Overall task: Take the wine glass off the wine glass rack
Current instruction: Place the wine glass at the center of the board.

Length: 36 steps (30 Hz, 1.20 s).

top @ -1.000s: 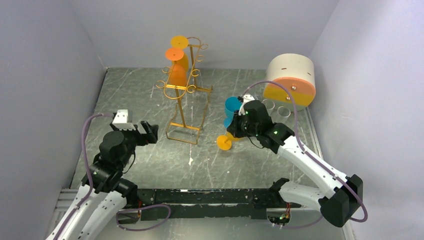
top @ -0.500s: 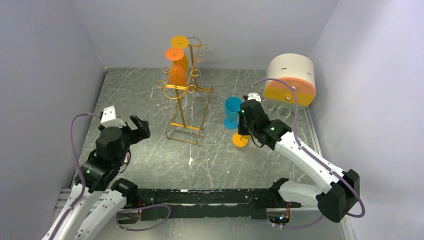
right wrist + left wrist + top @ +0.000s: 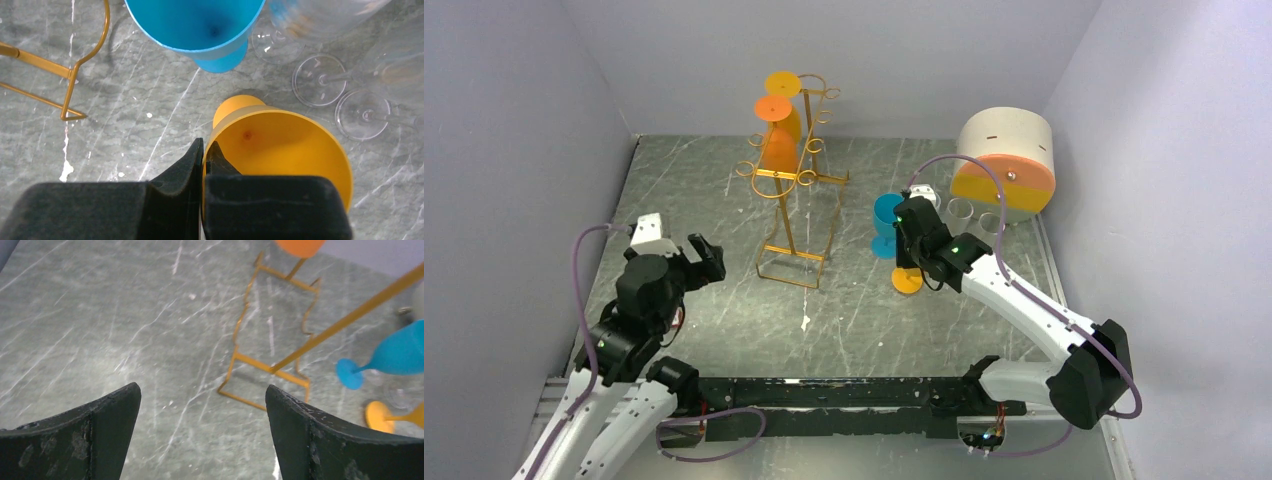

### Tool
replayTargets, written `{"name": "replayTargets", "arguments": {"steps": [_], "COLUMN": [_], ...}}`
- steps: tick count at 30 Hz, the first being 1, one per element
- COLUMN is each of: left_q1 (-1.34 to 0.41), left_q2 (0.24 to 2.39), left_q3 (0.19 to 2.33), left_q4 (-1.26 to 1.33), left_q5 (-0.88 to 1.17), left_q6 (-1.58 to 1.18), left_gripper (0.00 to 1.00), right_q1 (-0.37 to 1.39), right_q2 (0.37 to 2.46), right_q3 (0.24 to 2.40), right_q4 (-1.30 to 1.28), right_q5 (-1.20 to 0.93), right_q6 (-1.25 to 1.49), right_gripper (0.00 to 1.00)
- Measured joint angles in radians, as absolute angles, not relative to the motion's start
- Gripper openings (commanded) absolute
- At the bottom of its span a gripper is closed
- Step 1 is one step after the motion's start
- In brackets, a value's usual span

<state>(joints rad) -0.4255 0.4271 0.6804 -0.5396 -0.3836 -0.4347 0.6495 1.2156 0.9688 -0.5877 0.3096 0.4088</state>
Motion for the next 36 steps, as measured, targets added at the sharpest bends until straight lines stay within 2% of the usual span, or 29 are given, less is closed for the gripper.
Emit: {"name": "replayTargets", "arguments": {"steps": [7, 16, 30, 36], "left_q1": [-0.407, -0.381, -0.380, -0.376], "left_q2": [0.512, 0.408, 0.470, 0.473], "left_q3": [0.688, 0.687, 0.686, 0.686], "left_q4": [-0.593, -0.582, -0.585, -0.590], "left_q5": [-0.408, -0.383, -0.385, -0.385], "left_q6": [-0.441, -0.432, -0.433, -0.433], "left_gripper": [1.00, 1.00, 1.00, 0.99], "right_q1": [0.649, 0.645, 0.580, 0.577], "right_q2": [1.264, 1.293, 1.323, 1.328], "right_q3": [0.977, 0.991, 1.005, 1.011], "right_q4": [-0.564, -0.559, -0.543, -0.543], "right_q5": [0.329, 0.339, 0.274, 0.269], "right_q6": [0.381, 0.364, 0.331, 0.317], "right_gripper": [0.00, 0.00, 0.10, 0.18]}}
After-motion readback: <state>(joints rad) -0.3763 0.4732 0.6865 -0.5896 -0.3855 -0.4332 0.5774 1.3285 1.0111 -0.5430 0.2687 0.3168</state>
